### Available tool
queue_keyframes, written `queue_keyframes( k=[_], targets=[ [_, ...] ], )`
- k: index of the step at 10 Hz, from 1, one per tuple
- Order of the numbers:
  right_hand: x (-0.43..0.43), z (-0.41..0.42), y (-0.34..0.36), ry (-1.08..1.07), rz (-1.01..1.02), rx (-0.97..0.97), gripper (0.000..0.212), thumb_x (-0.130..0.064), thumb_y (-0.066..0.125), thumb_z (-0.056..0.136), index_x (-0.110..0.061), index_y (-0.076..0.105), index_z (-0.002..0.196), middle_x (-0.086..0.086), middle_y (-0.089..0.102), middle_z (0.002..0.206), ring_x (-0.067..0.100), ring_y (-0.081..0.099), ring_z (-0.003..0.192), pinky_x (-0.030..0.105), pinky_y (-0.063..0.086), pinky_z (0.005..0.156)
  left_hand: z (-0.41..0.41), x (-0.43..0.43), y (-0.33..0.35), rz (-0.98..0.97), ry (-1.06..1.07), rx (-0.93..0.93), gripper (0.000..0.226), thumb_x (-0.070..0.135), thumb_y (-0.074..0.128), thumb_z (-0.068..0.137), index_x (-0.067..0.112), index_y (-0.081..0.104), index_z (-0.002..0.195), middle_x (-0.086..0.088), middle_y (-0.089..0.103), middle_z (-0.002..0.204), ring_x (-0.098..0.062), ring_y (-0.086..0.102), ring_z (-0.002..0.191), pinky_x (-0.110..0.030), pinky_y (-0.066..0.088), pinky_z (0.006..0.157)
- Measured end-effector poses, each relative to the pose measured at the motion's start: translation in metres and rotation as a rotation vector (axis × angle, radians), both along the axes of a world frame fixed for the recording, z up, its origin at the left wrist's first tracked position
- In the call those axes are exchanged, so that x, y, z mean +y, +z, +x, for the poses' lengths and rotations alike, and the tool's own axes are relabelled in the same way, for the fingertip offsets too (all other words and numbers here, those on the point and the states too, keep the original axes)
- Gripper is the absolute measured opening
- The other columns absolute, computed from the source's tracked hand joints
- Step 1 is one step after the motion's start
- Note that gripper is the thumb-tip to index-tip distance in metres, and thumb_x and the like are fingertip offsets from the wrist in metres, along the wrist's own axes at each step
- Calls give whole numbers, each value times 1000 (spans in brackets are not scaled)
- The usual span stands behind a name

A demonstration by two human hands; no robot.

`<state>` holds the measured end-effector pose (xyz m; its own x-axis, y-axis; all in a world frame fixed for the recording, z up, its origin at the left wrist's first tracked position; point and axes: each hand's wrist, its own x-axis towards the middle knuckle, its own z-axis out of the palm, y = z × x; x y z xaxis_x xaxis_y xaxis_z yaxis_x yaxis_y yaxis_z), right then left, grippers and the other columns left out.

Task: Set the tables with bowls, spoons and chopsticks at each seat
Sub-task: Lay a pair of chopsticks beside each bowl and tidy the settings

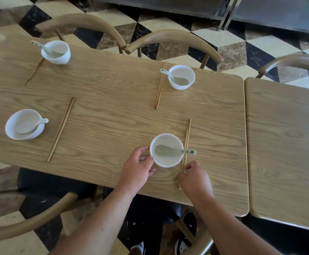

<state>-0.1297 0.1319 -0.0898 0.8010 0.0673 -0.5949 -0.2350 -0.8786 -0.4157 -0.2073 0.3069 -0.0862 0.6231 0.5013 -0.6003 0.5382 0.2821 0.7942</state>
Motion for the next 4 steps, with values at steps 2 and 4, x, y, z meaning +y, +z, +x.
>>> queue_keyframes(
  k=[2,4],
  targets=[
    [-7,3,6,-11,19,-18,32,-32,69,89,-27,56,118,-1,72,68,18,69,68,28,45,57,-4,4,7,23,-61,22,42,24,65,103,30,56,143,2,70,120,-18,81,88,-35,67,84],
    [-27,10,21,-91,116,-124,4,-28,63,94,-26,66,96,-2,74,79,24,72,70,47,63,72,-19,16,17,107,-151,73,29,32,60,105,31,64,134,8,71,119,-9,78,91,-38,65,92]
  ],
)
